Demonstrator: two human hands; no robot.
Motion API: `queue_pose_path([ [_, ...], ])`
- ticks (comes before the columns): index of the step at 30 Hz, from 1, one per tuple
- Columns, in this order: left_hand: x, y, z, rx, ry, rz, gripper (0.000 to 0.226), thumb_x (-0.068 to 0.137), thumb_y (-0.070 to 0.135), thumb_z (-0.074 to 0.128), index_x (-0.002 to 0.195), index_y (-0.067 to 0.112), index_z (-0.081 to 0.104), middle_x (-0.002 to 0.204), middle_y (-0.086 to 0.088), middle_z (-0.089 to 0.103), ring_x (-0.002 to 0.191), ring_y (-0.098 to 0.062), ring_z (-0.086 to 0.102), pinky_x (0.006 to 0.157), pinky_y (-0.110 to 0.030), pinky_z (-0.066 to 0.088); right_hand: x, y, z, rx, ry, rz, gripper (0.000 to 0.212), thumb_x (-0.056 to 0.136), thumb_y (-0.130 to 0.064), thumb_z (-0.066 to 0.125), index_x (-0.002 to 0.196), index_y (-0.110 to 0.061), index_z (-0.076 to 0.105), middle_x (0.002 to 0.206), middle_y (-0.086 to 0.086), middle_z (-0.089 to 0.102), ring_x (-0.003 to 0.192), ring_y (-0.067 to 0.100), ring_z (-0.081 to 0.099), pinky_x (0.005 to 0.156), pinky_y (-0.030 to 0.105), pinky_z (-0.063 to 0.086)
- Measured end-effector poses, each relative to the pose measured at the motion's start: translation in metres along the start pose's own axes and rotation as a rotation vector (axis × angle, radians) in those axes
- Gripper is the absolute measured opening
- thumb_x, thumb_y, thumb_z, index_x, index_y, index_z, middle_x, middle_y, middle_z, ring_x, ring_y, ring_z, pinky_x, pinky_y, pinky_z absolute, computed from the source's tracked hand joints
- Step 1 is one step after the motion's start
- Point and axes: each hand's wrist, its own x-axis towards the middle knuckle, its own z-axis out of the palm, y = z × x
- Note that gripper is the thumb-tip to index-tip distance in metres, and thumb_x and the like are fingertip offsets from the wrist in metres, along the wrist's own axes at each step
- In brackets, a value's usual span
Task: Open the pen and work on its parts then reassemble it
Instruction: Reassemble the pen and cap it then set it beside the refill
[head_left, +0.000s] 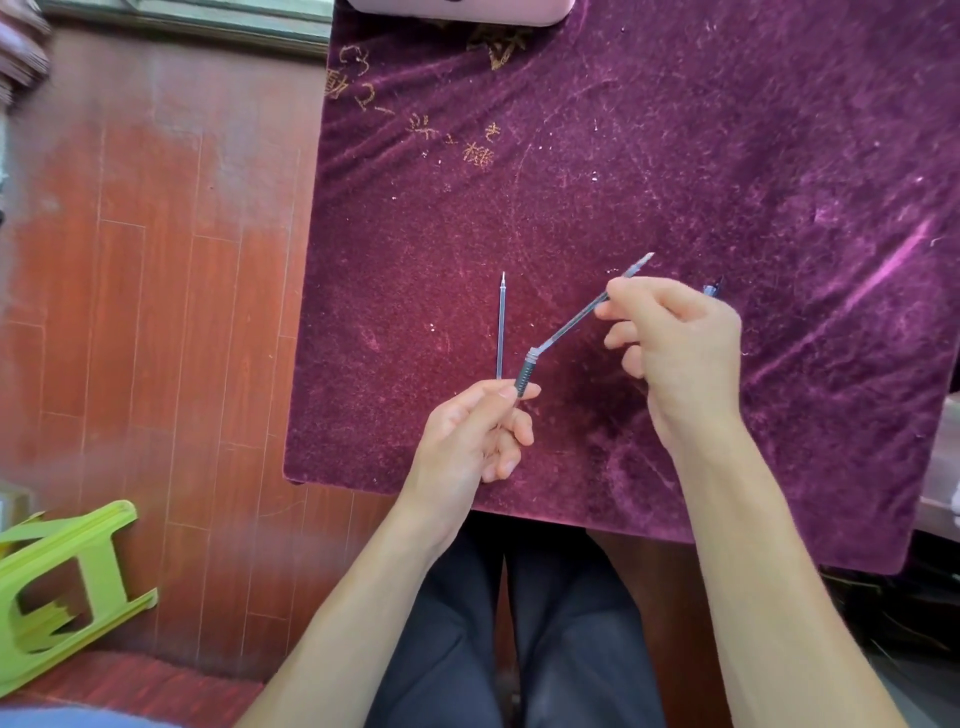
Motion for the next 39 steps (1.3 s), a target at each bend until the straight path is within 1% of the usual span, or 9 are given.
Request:
queue_pose_path([
  [2, 0.001, 0.001, 0.001, 0.019, -0.017, 0.001, 0.028, 0.095, 0.037, 0.058, 0.105, 0.02, 0.077, 0.073, -0.002, 0.066, 0.045, -0.007, 0.049, 0.042, -0.016, 0.036, -0.007, -0.002, -0.013, 0.253, -0.032, 0.056, 0.017, 0.09, -0.022, 0.076, 0.074, -0.02, 0.083, 0.079, 0.001, 0.08, 0.057, 0.005, 0.064, 0.043, 0.016, 0.038],
  [4, 0.003, 0.002, 0.001, 0.041, -0.032, 0.005, 0.028, 0.095, 0.036, 0.058, 0.105, 0.019, 0.078, 0.072, -0.002, 0.067, 0.043, -0.007, 0.049, 0.041, -0.016, 0.036, -0.013, -0.002, -0.021, 0.385, -0.056, 0.096, 0.024, 0.094, -0.019, 0.074, 0.073, -0.021, 0.084, 0.082, 0.003, 0.079, 0.058, 0.006, 0.065, 0.043, 0.015, 0.039],
  [10, 0.009, 0.003, 0.002, 0.06, -0.056, 0.012, 0.031, 0.092, 0.039, 0.06, 0.106, 0.018, 0.078, 0.07, -0.001, 0.066, 0.039, -0.005, 0.041, 0.043, -0.01, 0.036, -0.021, 0.005, -0.029, 0.489, -0.026, 0.151, 0.028, 0.098, -0.017, 0.072, 0.072, -0.021, 0.082, 0.085, 0.005, 0.08, 0.059, 0.006, 0.065, 0.045, 0.014, 0.042],
  [16, 0.015, 0.0, 0.005, 0.094, -0.067, 0.008, 0.029, 0.092, 0.038, 0.06, 0.104, 0.02, 0.079, 0.07, -0.001, 0.066, 0.039, -0.005, 0.04, 0.043, -0.012, 0.034, -0.02, 0.013, -0.038, 0.502, 0.003, 0.153, 0.031, 0.099, -0.016, 0.07, 0.071, -0.02, 0.081, 0.089, 0.007, 0.08, 0.057, 0.006, 0.065, 0.045, 0.014, 0.041],
  [22, 0.018, 0.0, 0.009, 0.124, -0.084, 0.013, 0.029, 0.093, 0.036, 0.06, 0.104, 0.017, 0.079, 0.069, -0.001, 0.065, 0.039, -0.004, 0.038, 0.044, -0.012, 0.034, -0.017, 0.015, -0.046, 0.47, 0.02, 0.133, 0.017, 0.097, -0.018, 0.07, 0.083, -0.015, 0.08, 0.093, 0.01, 0.081, 0.058, 0.007, 0.066, 0.045, 0.014, 0.042],
  [29, 0.02, -0.001, 0.01, 0.166, -0.077, 0.03, 0.025, 0.096, 0.027, 0.058, 0.102, 0.014, 0.079, 0.067, -0.001, 0.066, 0.04, -0.005, 0.037, 0.043, -0.015, 0.031, -0.013, 0.016, -0.051, 0.414, -0.008, 0.07, 0.026, 0.096, -0.019, 0.07, 0.073, -0.023, 0.082, 0.088, 0.006, 0.081, 0.058, 0.006, 0.066, 0.046, 0.014, 0.043],
  [32, 0.02, -0.003, 0.009, 0.229, -0.059, 0.034, 0.024, 0.098, 0.02, 0.058, 0.101, 0.008, 0.078, 0.066, 0.001, 0.068, 0.042, -0.008, 0.034, 0.043, -0.028, 0.021, -0.01, 0.018, -0.052, 0.375, -0.001, 0.034, 0.02, 0.094, -0.019, 0.07, 0.076, -0.024, 0.077, 0.087, 0.008, 0.081, 0.056, 0.008, 0.064, 0.045, 0.016, 0.042],
  [34, 0.019, -0.004, 0.01, 0.266, -0.063, 0.035, 0.023, 0.097, 0.019, 0.059, 0.099, 0.006, 0.077, 0.065, 0.002, 0.068, 0.045, -0.013, 0.031, 0.046, -0.036, 0.019, -0.007, 0.019, -0.051, 0.333, -0.006, 0.006, 0.015, 0.093, -0.02, 0.072, 0.079, -0.024, 0.075, 0.087, 0.008, 0.081, 0.055, 0.009, 0.062, 0.046, 0.016, 0.042],
  [39, 0.017, -0.004, 0.013, 0.26, -0.079, 0.029, 0.023, 0.098, 0.019, 0.058, 0.102, 0.005, 0.076, 0.065, 0.001, 0.068, 0.045, -0.014, 0.031, 0.046, -0.036, 0.019, -0.004, 0.019, -0.047, 0.288, -0.055, -0.014, 0.009, 0.09, -0.023, 0.077, 0.082, -0.023, 0.08, 0.082, 0.003, 0.077, 0.058, 0.007, 0.058, 0.049, 0.016, 0.043],
])
